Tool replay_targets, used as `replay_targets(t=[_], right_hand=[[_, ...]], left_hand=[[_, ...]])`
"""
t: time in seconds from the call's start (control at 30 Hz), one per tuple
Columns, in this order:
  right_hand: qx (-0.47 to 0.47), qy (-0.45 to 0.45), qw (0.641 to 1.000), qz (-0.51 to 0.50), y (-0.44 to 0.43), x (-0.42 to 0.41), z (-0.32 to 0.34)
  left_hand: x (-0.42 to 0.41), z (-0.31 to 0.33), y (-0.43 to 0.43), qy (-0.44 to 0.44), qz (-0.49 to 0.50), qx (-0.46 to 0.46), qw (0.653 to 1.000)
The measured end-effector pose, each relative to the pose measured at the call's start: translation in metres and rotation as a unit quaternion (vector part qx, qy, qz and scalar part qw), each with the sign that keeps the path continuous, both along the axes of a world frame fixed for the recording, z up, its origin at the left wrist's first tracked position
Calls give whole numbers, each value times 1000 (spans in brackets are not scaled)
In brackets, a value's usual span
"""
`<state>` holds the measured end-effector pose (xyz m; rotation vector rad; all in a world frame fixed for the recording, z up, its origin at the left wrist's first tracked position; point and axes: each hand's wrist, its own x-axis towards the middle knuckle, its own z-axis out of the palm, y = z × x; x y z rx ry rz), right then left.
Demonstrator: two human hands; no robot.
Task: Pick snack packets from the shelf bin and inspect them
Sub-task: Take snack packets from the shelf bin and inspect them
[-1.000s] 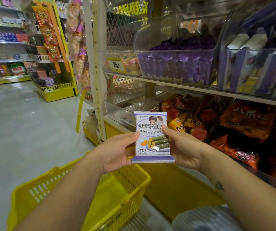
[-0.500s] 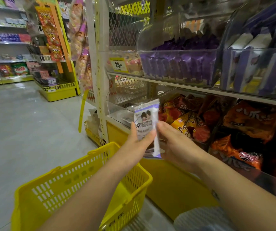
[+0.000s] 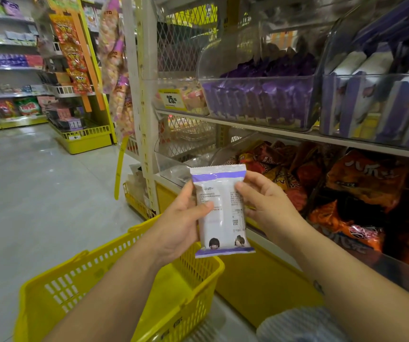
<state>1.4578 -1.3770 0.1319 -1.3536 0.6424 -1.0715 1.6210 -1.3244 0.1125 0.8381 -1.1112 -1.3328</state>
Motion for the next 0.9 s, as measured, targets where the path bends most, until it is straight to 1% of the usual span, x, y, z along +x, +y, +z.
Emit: replay_targets(t=[0.1, 0.17, 0.27, 0.33, 0.37, 0.43, 0.47, 0.5, 0.57, 0.63, 0.7, 0.77, 0.8, 0.9], right_hand=[[-49, 16, 998, -23, -2, 0, -2], [-98, 40, 994, -36, -1, 1, -2], [-160, 54, 984, -48, 3, 4, 2], [-163, 57, 984, -53, 4, 3, 4], [-140, 47, 988, -44, 4, 1, 4], [-33, 37, 999, 15, 3, -3, 4], [21, 54, 997, 58, 5, -4, 5], [57, 83, 990, 100, 8, -5, 6], [93, 126, 977, 145, 10, -6, 5], [123, 114, 975, 146, 10, -6, 4], [147, 94, 975, 140, 8, -8, 3], [161, 79, 975, 132, 6, -8, 3], [162, 75, 976, 127, 5, -9, 3], [157, 67, 979, 114, 5, -8, 3]], left_hand=[[1, 0, -2, -45, 59, -12, 997], [0, -1, -3, -56, 76, -16, 995], [0, -2, -4, -40, 88, -16, 995], [0, -2, -4, -30, 90, -13, 995], [0, -1, -3, -20, 91, -10, 996], [0, 2, -3, 13, 100, -11, 995], [0, 3, -3, 32, 112, -10, 993], [1, 5, -4, 46, 126, -4, 991], [3, 7, -5, 50, 144, 15, 988], [7, 8, -4, 29, 122, 42, 991], [13, 9, -1, 3, 56, 80, 995], [21, 9, 3, -51, -8, 103, 993], [23, 8, 4, -79, -23, 104, 991], [20, 7, 7, -158, 3, 75, 985]])
